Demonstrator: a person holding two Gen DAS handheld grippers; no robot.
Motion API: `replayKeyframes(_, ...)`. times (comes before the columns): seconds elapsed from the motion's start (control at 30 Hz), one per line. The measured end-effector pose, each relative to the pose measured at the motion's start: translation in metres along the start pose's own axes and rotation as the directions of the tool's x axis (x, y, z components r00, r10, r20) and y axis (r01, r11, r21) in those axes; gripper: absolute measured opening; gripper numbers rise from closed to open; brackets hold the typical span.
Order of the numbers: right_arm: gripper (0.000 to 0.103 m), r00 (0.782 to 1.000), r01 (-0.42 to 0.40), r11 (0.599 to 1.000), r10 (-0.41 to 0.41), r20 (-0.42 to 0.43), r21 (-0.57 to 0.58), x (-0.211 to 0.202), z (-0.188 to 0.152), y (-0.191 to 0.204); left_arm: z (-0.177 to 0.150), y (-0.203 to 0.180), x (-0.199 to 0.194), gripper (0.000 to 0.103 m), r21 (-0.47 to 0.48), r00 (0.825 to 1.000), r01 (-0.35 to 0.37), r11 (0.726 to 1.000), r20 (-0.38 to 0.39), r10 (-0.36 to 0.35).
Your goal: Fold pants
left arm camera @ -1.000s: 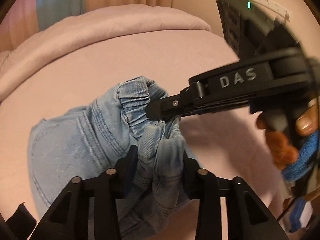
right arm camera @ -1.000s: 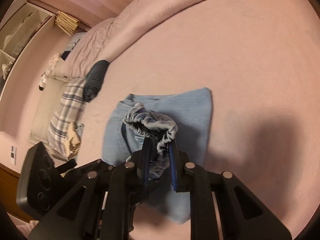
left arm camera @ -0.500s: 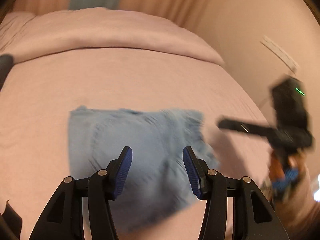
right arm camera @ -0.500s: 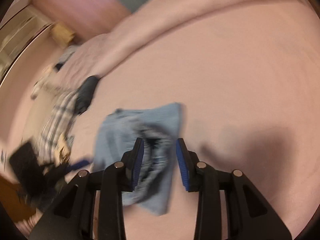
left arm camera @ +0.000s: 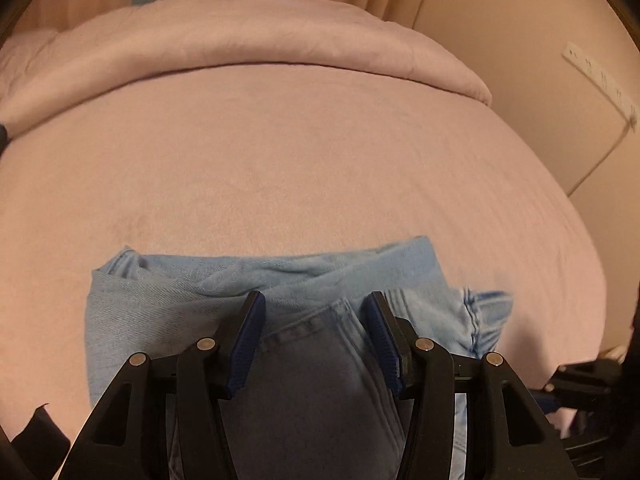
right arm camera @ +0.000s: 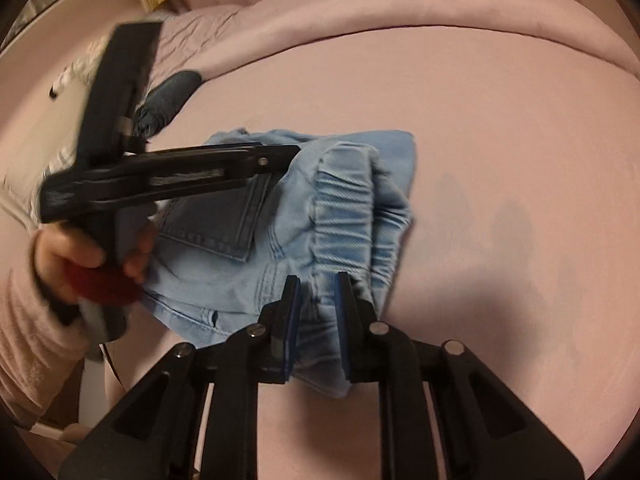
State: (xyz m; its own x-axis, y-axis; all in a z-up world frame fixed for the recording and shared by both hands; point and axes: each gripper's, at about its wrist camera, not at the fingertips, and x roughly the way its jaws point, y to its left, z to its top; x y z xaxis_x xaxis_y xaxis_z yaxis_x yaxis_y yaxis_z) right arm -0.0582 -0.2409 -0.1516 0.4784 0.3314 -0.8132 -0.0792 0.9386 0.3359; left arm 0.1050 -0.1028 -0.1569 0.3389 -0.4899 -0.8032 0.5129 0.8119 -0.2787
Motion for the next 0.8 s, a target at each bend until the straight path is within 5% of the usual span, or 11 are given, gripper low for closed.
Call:
replayKeyframes(0.17, 0.021, 0.997, -0.071, 0.996, 0.071, 0.000, 0.047, -0.009, 0.003, -0.015, 0.003, 0.027, -0.046, 0.051, -0.095, 0.994, 0.092, 0.991, 0.061, -0.086)
replayKeyframes(0.23, 0.045, 0.987, -0.156, 0.984, 0.153, 0.038, 0.087, -0.023, 0.006, -0.019, -0.010, 0.043, -0.075, 0.051, -0.093, 0.992, 0.065, 0.994, 0.111, -0.054)
replayKeyframes(0.3, 0.056, 0.984, -0.158, 0.982, 0.148, 0.095, 0.104, -0.034, 0.011, -0.021, -0.024, 0.061, -0.095, 0.051, -0.116, 0.991, 0.036, 0.993, 0.134, -0.020)
replayKeyframes(0.43, 0.062, 0.985, -0.113, 0.984, 0.092, 0.146, 0.141, -0.035, 0.030, -0.032, -0.056, 0.095, -0.108, 0.052, -0.224, 0.993, 0.030, 0.974, 0.115, -0.004)
replayKeyframes(0.67, 0.061, 0.994, -0.105, 0.973, 0.096, 0.053, 0.204, 0.002, 0.049, -0.042, -0.092, 0.111, -0.087, 0.052, -0.356, 0.995, 0.091, 0.930, 0.059, -0.075)
replayKeyframes(0.8, 0.033, 0.994, -0.078, 0.991, 0.069, 0.083, 0.110, -0.013, 0.052, -0.014, -0.090, 0.102, -0.082, 0.052, -0.342, 0.996, 0.088, 0.936, 0.062, -0.071)
